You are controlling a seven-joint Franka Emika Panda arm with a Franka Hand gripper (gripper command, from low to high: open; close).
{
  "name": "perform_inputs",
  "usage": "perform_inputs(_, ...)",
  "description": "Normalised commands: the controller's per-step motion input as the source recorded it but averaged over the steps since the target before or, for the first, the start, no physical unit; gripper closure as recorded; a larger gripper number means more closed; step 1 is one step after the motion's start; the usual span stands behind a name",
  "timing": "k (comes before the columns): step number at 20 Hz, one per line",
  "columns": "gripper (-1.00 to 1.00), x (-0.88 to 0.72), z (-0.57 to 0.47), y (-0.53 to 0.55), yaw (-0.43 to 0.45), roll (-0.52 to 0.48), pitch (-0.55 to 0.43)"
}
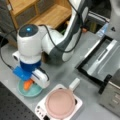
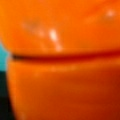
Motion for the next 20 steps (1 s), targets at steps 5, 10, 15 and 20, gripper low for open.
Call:
perform_inputs(5,1.0,0.24,0.4,0.07,0.055,-0.087,0.303)
perform_inputs(10,1.0,0.22,0.18,0.19,0.033,-0.077,0.183)
perform_inputs(15,1.0,0.12,0.14,0.3,-0.043,-0.067,0.161)
perform_inputs(20,1.0,0.09,0.15,0.27,-0.114,-0.077,0.148)
